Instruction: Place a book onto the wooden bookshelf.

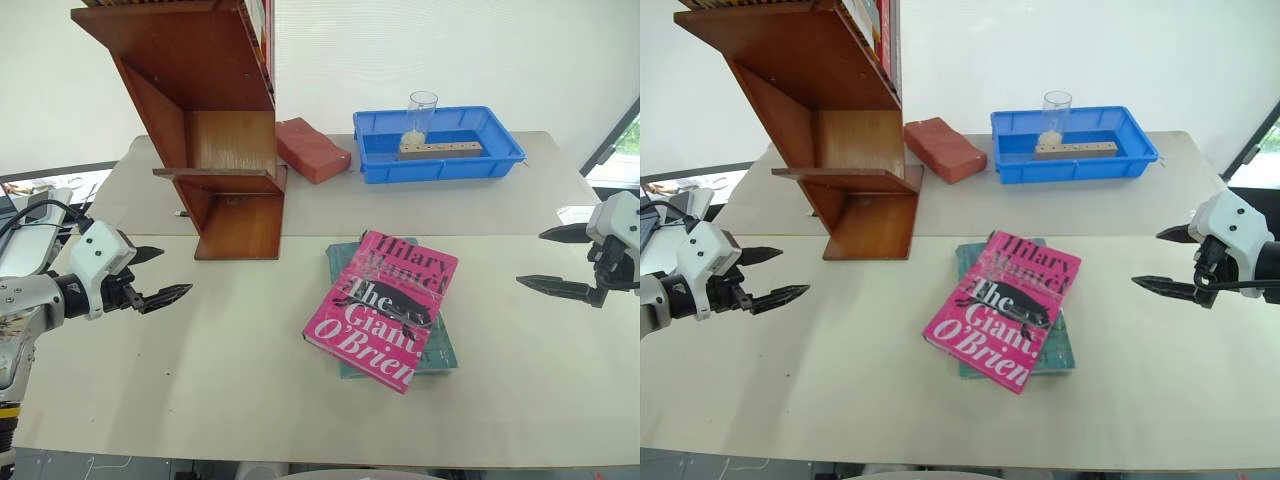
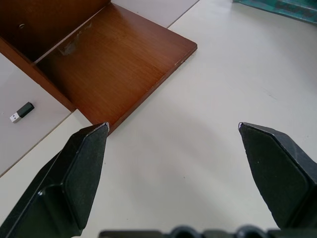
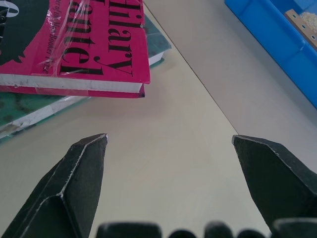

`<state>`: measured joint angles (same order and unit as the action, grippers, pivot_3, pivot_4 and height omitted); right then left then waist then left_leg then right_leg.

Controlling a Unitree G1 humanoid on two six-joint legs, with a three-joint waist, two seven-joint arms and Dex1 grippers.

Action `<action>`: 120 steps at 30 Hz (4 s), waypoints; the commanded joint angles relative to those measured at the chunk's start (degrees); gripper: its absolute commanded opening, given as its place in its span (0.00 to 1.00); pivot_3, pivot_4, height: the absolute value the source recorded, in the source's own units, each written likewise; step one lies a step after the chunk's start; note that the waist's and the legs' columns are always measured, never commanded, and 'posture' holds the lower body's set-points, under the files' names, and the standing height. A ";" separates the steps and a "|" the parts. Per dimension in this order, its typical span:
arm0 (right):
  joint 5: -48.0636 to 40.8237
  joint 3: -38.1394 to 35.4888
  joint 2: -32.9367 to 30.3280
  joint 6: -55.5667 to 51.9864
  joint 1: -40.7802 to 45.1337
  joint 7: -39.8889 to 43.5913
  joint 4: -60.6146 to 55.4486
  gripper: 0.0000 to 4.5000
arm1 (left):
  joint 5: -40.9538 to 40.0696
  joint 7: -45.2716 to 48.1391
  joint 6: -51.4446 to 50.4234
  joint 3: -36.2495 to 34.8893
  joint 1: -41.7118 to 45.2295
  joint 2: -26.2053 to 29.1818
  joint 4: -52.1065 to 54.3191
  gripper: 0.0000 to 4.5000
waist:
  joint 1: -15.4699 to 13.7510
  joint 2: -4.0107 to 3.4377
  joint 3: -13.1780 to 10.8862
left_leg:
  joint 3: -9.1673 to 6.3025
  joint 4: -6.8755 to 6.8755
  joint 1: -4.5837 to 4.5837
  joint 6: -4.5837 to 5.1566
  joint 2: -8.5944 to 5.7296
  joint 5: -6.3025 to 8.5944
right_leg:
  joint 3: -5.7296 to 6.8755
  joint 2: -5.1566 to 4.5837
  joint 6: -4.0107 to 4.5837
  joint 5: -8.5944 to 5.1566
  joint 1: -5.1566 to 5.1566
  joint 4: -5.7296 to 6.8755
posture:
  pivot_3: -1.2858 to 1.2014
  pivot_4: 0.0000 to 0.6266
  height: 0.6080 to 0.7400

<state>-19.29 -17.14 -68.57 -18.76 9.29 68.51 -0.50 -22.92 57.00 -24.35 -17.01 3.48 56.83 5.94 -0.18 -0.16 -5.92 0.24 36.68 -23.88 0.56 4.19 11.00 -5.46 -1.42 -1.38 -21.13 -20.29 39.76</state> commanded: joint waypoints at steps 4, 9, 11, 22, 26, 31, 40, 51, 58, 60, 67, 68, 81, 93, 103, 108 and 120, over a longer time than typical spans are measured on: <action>-0.32 -2.38 0.37 0.04 0.94 -1.91 -2.02 0.99 | 0.43 0.55 0.76 -1.79 -1.86 0.43 1.34 1.00 | 0.15 0.02 -0.01 | 0.03 0.00 0.02 0.00 0.00 0.02 | -0.02 0.00 0.01 0.00 0.00 0.00 | 0.52 0.24 0.31; -0.49 -2.78 0.97 0.82 1.18 -2.55 -2.26 0.99 | -0.40 1.64 3.07 -2.59 -0.77 -0.43 -0.40 1.00 | 0.00 0.02 -0.01 | 0.06 0.00 0.04 0.00 0.03 0.02 | -0.01 0.00 0.01 0.00 0.01 0.00 | 0.52 0.24 0.31; -0.37 -2.90 1.06 1.15 1.07 -2.68 -2.32 0.99 | -0.43 2.18 4.04 -2.82 -0.65 -0.55 -0.81 1.00 | 0.00 0.02 -0.02 | 0.05 0.00 0.04 0.00 0.04 0.03 | -0.01 0.00 0.01 0.00 0.01 0.00 | 0.52 0.24 0.31; 2.65 -0.67 3.51 2.31 0.55 -7.14 -4.17 0.94 | -11.93 9.28 -12.83 3.88 4.40 -2.09 2.92 1.00 | -0.17 0.04 -0.01 | 0.06 0.03 0.04 -0.01 0.03 0.03 | -0.01 0.01 0.00 0.00 0.02 0.00 | 0.52 0.24 0.31; 3.97 -0.16 4.40 2.35 -2.97 -7.52 -7.97 0.64 | -18.52 7.60 -22.46 7.83 9.41 -7.04 4.97 1.00 | -0.49 0.03 0.00 | 0.06 0.06 -0.01 0.00 0.01 0.02 | -0.01 0.01 -0.03 0.00 0.06 0.00 | 0.52 0.24 0.31; 6.34 1.65 5.04 2.57 -7.28 -8.25 -10.80 0.27 | -21.13 5.38 -29.45 12.92 15.41 -14.88 0.10 1.00 | -0.35 0.03 0.04 | 0.00 0.12 -0.12 0.01 -0.01 0.02 | -0.02 0.05 -0.09 0.04 0.23 0.01 | 0.52 0.24 0.31; 9.22 10.10 10.19 1.82 -3.73 -10.94 -9.46 0.02 | -18.09 0.57 -30.73 16.86 25.76 -29.92 -19.77 1.00 | -0.28 0.07 0.04 | -0.11 0.19 -0.21 0.02 -0.09 0.01 | -0.03 0.09 -0.13 0.10 0.24 0.00 | 0.52 0.24 0.31; 10.95 18.74 18.41 3.40 3.62 -11.34 -7.57 0.02 | -15.73 -1.39 -31.47 17.96 29.62 -39.82 -28.80 1.00 | -0.32 0.09 0.05 | -0.20 0.20 -0.29 0.00 -0.16 -0.01 | -0.03 0.08 0.02 0.22 0.24 -0.04 | 0.52 0.24 0.31; 11.67 22.73 23.10 3.01 6.53 -11.69 -8.51 0.02 | -17.32 -3.33 -34.44 15.41 28.09 -40.93 -26.91 1.00 | -0.17 0.08 0.05 | -0.26 0.19 -0.28 -0.01 -0.17 -0.01 | -0.01 0.09 0.02 0.23 0.26 -0.04 | 0.52 0.24 0.31; 11.84 23.37 23.75 3.14 7.22 -11.70 -8.37 0.02 | -19.05 -3.75 -36.05 13.63 27.22 -41.05 -24.52 1.00 | -0.18 0.09 0.05 | -0.27 0.19 -0.27 -0.01 -0.18 -0.02 | -0.01 0.09 0.01 0.23 0.26 -0.04 | 0.52 0.24 0.31; 11.83 22.68 23.83 3.87 8.63 -11.31 -7.43 0.00 | -23.98 -6.50 -39.82 8.39 25.01 -40.83 -16.67 0.63 | -0.37 0.08 0.05 | -0.30 0.19 -0.30 -0.08 -0.18 -0.06 | 0.00 0.09 0.01 0.23 0.26 -0.04 | 0.52 0.24 0.31; 11.59 22.33 23.73 3.84 8.79 -11.25 -7.53 0.00 | -24.52 -6.76 -40.38 8.06 24.62 -40.66 -15.73 0.53 | -0.37 0.09 0.05 | -0.30 0.19 -0.30 -0.08 -0.18 -0.06 | 0.00 0.09 0.01 0.23 0.26 -0.04 | 0.52 0.24 0.31; -1.47 -4.10 8.41 -8.70 -0.89 -4.74 -17.50 0.00 | -21.09 -5.74 -23.36 9.19 37.53 -34.55 8.63 0.16 | -0.75 0.22 -0.11 | -0.42 0.08 -0.10 -0.29 -0.23 -0.17 | 0.01 0.07 -0.04 0.31 0.95 -0.65 | 0.52 0.24 0.31; -11.81 -5.77 6.87 -17.87 8.74 -9.46 -24.01 0.00 | 29.24 -5.77 49.40 25.25 57.16 -13.70 -17.97 0.16 | 0.51 -0.08 -0.32 | -0.37 -0.22 0.13 -0.27 -0.30 -0.15 | -0.17 0.06 0.04 0.36 1.10 -0.96 | 0.52 0.24 0.31; -17.79 3.25 12.26 -22.94 25.46 -14.94 -22.58 0.00 | 40.44 -6.70 53.74 27.20 55.57 -5.28 -27.92 0.16 | 0.30 -0.06 -0.82 | -0.38 -0.20 0.00 -0.26 -0.24 -0.16 | -0.06 0.06 -0.27 0.20 0.88 -0.75 | 0.52 0.24 0.31; -17.35 4.95 12.80 -22.17 27.12 -14.65 -21.68 0.00 | 41.86 -5.80 52.90 27.56 54.31 -3.82 -28.87 0.16 | -0.23 -0.02 -0.84 | -0.33 -0.19 0.00 -0.25 -0.23 -0.16 | -0.06 0.03 -0.29 0.19 0.83 -0.73 | 0.52 0.24 0.31; -17.11 5.53 14.12 -21.47 27.73 -14.88 -21.11 0.00 | 39.98 -2.41 48.54 26.84 50.64 -2.34 -28.24 0.16 | 0.47 -0.08 -0.80 | -0.28 -0.35 -0.27 -0.07 -0.20 -0.27 | -0.06 0.06 -0.07 0.32 0.13 -0.24 | 0.52 0.24 0.31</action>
<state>-36.25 -10.41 -54.38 -41.65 36.20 53.96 -21.12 18.01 53.84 26.10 11.73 54.55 52.95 -22.93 0.29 -0.24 -6.72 -0.03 36.32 -24.12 0.49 3.99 10.73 -5.52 -1.37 -1.41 -20.78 -20.15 39.55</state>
